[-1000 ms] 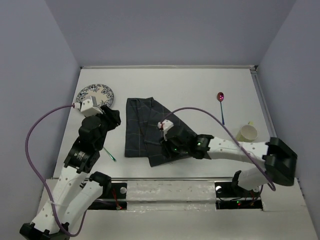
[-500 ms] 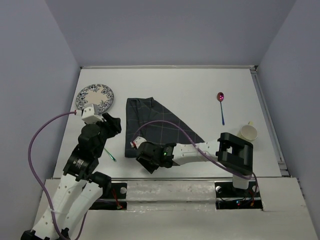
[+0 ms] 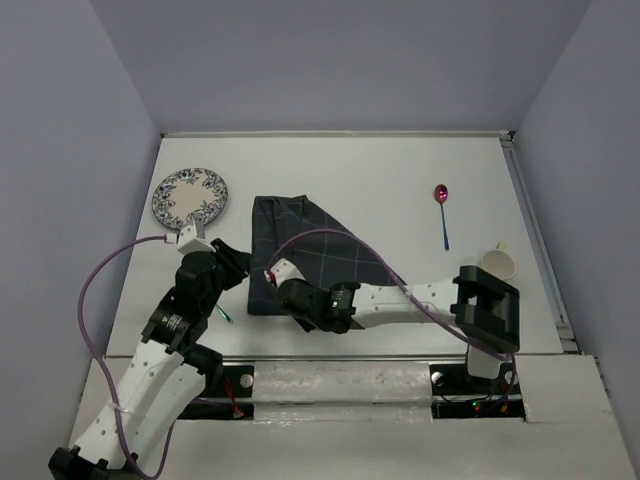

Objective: Set the dinner table for one person

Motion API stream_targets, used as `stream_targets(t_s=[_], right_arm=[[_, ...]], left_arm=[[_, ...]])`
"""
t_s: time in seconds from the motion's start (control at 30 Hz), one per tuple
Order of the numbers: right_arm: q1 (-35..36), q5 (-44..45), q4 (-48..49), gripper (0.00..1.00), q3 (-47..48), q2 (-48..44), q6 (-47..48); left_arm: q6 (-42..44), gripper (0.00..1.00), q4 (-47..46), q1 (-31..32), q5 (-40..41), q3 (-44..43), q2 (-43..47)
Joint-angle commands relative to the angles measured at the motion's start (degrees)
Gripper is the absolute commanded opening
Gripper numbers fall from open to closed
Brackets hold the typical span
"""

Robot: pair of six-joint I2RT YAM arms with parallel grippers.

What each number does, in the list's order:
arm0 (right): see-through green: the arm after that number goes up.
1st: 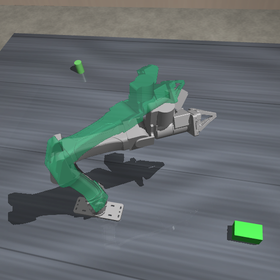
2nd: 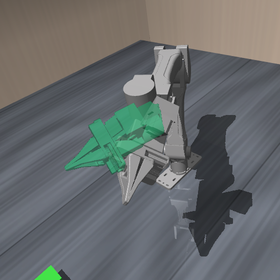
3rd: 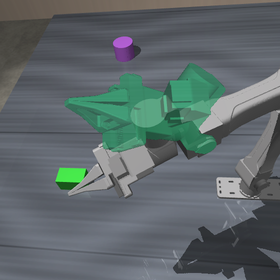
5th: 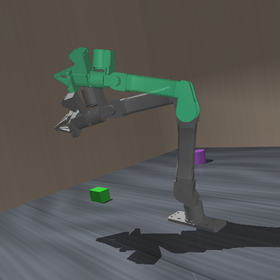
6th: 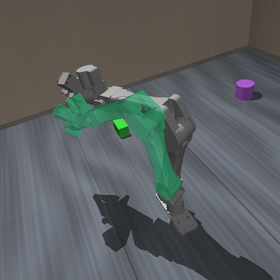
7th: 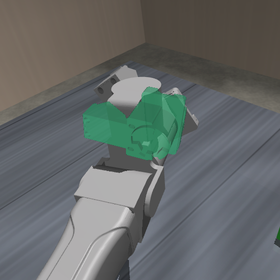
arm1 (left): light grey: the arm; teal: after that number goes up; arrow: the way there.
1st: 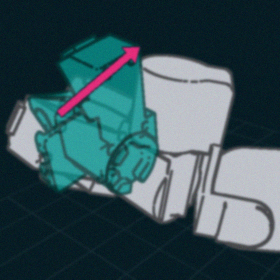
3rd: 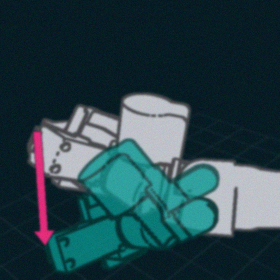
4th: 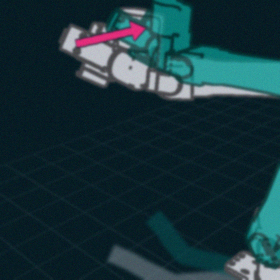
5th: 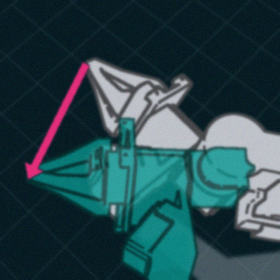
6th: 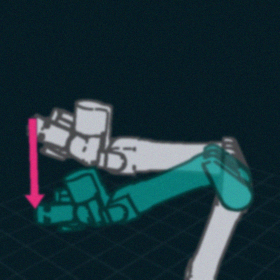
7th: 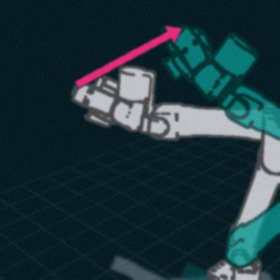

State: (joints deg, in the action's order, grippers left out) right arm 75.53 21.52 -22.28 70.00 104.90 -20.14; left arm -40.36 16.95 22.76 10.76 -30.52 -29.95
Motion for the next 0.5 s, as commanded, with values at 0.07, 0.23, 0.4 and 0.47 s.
stream_targets(t_s=[0.07, 0.23, 0.4, 0.47], right_arm=[[-10.1, 5.47, 3.56, 0.0, -0.12, -13.91, 2.47], [-21.45, -0.41, 9.79, 0.0, -2.05, -20.61, 3.79], [-33.67, -1.65, 14.8, 0.0, -3.55, -20.79, 3.88], [-38.33, -0.6, 18.14, 0.0, -4.69, -20.27, 4.06]], left_arm=[[-8.77, 0.38, -5.17, -0.18, -9.79, 8.27, -1.16], [-8.95, 0.38, -5.0, 0.53, -8.4, 9.43, -1.42], [-8.51, 0.39, -5.26, 2.1, -3.3, 9.25, -4.14], [-7.9, 0.4, -5.0, 3.16, -1.81, 8.73, -6.42]])
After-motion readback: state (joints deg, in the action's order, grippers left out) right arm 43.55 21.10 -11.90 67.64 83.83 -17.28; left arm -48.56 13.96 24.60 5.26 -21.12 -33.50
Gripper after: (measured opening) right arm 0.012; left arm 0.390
